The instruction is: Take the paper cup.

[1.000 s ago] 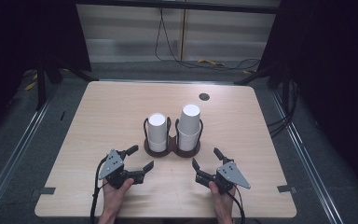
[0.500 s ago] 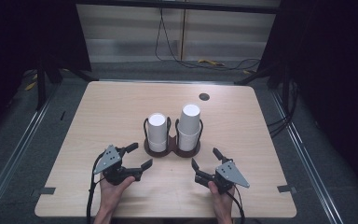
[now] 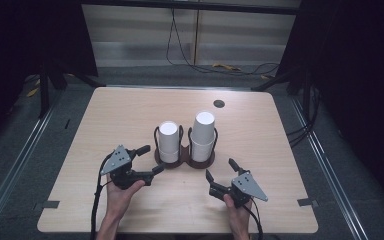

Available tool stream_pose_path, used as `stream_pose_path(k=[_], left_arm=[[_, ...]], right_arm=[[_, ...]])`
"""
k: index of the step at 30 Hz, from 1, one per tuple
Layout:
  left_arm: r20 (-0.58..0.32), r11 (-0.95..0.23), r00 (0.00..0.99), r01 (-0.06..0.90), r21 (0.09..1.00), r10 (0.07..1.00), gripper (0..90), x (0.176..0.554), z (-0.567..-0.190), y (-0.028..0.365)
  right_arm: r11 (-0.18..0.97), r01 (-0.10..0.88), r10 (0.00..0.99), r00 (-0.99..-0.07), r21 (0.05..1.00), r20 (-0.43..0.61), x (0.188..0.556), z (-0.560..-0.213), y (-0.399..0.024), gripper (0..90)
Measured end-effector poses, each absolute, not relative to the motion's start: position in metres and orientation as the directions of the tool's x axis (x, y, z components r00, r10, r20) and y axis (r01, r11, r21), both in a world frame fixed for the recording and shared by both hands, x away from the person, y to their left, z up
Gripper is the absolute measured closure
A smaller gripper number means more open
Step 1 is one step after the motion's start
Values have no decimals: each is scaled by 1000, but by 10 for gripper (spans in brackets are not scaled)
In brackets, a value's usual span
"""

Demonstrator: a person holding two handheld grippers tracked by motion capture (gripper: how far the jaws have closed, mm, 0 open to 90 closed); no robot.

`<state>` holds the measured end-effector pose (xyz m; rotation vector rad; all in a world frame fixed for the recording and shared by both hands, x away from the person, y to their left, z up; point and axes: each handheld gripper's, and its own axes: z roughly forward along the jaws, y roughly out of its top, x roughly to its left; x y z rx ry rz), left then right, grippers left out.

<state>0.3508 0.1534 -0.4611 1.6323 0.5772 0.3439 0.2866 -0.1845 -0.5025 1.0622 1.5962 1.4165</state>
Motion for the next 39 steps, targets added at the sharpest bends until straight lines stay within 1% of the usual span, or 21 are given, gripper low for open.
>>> stream_pose_path(k=[8, 12, 15, 19, 24, 27, 28, 31, 39], left_arm=[[-139, -51, 840, 194, 980, 525, 186, 358, -451, 154], [-117, -72, 842, 182, 981, 526, 186, 361, -443, 153], [-119, -66, 841, 180, 981, 527, 186, 363, -440, 153], [-107, -86, 845, 178, 980, 524, 186, 368, -434, 152], [-111, -89, 855, 179, 980, 506, 184, 375, -427, 153], [-95, -100, 859, 167, 981, 503, 184, 378, -424, 152], [-75, -136, 860, 166, 977, 504, 183, 380, -422, 150], [-62, -160, 862, 163, 974, 502, 184, 383, -419, 148], [-79, -164, 866, 182, 970, 493, 187, 393, -408, 147]], right_arm=[[53, 104, 922, -386, 993, -8, 287, -502, -184, 130], [52, 105, 922, -388, 993, -7, 287, -502, -184, 131], [52, 106, 922, -388, 993, -7, 287, -502, -184, 132], [51, 113, 921, -391, 992, -3, 287, -502, -184, 135], [52, 113, 920, -392, 992, -4, 287, -502, -184, 136], [52, 112, 920, -392, 992, -4, 287, -502, -184, 138], [52, 112, 920, -393, 992, -3, 287, -502, -184, 139], [51, 112, 920, -392, 992, -3, 287, -502, -184, 141], [52, 112, 920, -391, 992, -4, 287, -502, -184, 143]])
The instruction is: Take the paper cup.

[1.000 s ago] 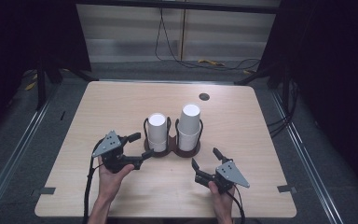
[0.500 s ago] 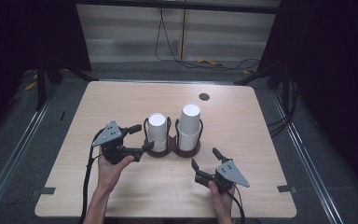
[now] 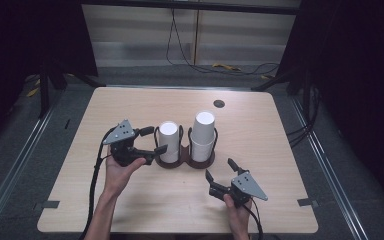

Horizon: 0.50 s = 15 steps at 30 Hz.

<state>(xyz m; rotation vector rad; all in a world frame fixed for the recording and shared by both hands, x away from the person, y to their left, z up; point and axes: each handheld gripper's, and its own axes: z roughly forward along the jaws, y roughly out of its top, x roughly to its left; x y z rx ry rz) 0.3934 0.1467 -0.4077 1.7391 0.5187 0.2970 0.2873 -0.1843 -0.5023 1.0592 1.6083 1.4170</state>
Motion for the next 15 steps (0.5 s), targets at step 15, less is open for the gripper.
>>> stream_pose_path(k=[15], left_arm=[[-89, -230, 876, 221, 948, 475, 202, 414, -397, 138]], right_arm=[[54, 110, 918, -396, 992, -6, 287, -502, -184, 145]])
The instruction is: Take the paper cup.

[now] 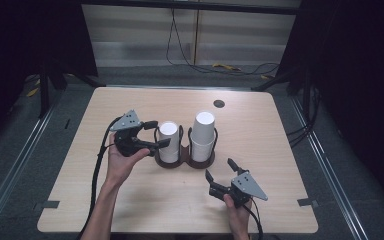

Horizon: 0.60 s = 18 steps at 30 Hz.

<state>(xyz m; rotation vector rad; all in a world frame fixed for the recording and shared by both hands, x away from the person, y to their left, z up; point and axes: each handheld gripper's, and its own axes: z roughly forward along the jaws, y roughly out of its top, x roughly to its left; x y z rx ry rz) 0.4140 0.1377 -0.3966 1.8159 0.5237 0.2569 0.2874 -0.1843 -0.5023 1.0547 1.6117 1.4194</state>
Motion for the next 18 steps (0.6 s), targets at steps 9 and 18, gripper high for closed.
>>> stream_pose_path(k=[9, 18], left_arm=[[-78, -304, 877, 247, 920, 475, 202, 426, -392, 132], [-58, -400, 885, 266, 877, 461, 233, 442, -386, 124]], right_arm=[[56, 112, 919, -395, 992, -7, 288, -502, -184, 149], [57, 113, 918, -396, 992, -7, 288, -502, -184, 149]])
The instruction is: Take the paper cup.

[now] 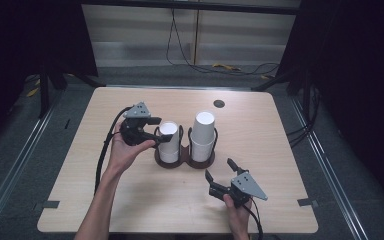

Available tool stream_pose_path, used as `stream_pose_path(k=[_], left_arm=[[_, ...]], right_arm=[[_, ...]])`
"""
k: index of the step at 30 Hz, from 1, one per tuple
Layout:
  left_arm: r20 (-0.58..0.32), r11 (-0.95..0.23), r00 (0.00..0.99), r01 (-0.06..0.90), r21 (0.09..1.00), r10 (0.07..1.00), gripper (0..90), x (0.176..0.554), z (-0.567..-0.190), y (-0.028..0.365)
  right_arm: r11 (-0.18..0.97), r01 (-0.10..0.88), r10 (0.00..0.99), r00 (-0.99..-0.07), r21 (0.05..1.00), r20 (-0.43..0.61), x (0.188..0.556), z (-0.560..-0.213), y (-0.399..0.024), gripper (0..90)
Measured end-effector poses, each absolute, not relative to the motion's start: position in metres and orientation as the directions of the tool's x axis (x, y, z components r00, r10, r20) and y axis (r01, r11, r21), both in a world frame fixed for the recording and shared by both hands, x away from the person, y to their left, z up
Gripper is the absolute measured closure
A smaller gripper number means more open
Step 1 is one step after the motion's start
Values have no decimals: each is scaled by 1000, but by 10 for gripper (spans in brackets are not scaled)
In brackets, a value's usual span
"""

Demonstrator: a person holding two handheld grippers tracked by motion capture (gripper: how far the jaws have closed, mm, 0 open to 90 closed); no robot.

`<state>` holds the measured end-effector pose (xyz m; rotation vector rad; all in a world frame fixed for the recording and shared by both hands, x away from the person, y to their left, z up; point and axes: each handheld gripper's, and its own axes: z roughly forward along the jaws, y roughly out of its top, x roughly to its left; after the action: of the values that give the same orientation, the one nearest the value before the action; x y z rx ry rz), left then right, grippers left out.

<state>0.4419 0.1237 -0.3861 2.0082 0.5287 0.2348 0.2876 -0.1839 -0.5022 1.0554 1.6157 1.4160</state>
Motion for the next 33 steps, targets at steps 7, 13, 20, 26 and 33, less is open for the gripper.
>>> stream_pose_path(k=[7, 13, 20, 26, 33], left_arm=[[-40, -486, 892, 282, 827, 450, 233, 451, -379, 114], [0, -581, 904, 275, 766, 428, 235, 456, -373, 103], [-14, -609, 904, 299, 734, 426, 240, 461, -373, 99], [-31, -644, 912, 313, 698, 410, 240, 469, -372, 94], [-17, -684, 913, 318, 656, 409, 247, 471, -370, 91]], right_arm=[[58, 113, 918, -397, 992, -8, 288, -502, -184, 149], [60, 113, 918, -396, 992, -11, 288, -502, -184, 149], [61, 111, 918, -397, 992, -12, 288, -502, -184, 149], [63, 108, 917, -398, 992, -15, 288, -502, -184, 149], [62, 110, 918, -397, 992, -13, 288, -502, -184, 149]])
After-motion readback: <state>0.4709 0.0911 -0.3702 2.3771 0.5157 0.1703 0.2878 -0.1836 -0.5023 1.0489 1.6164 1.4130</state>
